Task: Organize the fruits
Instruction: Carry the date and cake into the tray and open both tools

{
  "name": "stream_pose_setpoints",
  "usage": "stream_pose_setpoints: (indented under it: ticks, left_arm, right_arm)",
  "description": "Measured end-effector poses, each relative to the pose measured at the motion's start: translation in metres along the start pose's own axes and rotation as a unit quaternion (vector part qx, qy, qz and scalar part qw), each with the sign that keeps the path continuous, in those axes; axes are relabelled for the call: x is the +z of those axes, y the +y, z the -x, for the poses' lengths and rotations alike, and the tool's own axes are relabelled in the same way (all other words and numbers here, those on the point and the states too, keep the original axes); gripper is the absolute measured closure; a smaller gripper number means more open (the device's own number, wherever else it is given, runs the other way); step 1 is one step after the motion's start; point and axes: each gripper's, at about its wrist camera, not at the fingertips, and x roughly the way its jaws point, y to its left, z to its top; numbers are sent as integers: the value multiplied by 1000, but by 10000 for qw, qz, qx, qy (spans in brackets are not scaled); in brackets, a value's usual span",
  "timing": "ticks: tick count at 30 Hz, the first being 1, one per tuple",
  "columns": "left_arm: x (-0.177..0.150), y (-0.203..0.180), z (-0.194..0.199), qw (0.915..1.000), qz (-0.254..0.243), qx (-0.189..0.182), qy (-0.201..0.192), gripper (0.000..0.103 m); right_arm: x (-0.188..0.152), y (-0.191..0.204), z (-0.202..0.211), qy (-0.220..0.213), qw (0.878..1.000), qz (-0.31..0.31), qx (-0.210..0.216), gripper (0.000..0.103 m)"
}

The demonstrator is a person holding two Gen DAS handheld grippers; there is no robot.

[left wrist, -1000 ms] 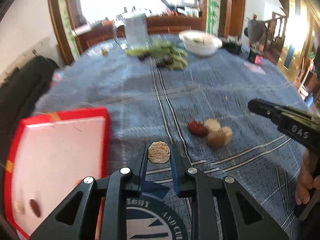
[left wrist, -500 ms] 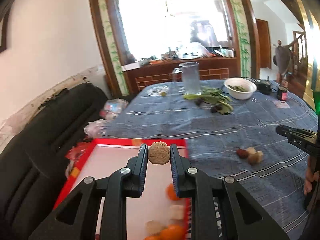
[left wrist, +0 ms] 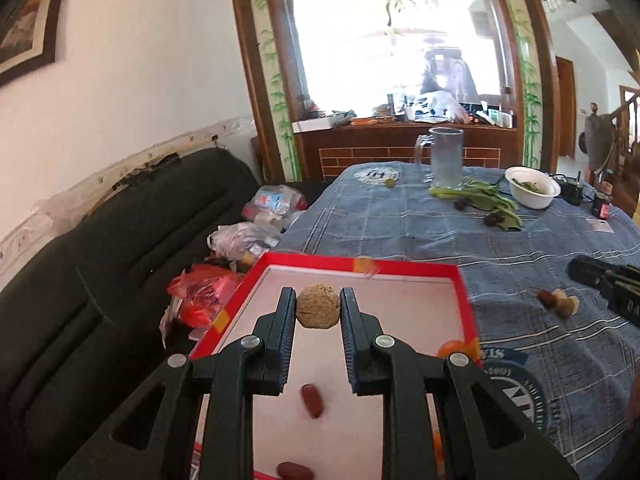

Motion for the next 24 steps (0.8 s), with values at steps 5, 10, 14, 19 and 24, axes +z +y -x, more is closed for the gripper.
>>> stream_pose_setpoints:
  ticks: [5,10,14,19,24]
  left_arm:
    - [-9,19,-3,9998,111,91,103,82]
    - [-16,30,-8,9996,175,109,204,82]
    - [-21,36,-10,9994,194,98,261,82]
    - [-29,45,-16,9990,221,125,380,82]
    - [-40,48,-26,9979,209,94,609,82]
  right_arm:
    - [-4,58,-6,32,9976,157,676,83]
    - [-15,100,-18,216,9943,371,978,83]
    - [-27,123,-25,411,9915,582,1087,83]
    - [-38,136,-31,540,9896,701,1132,83]
    - [-49,147,-42,744,9876,780,1138,83]
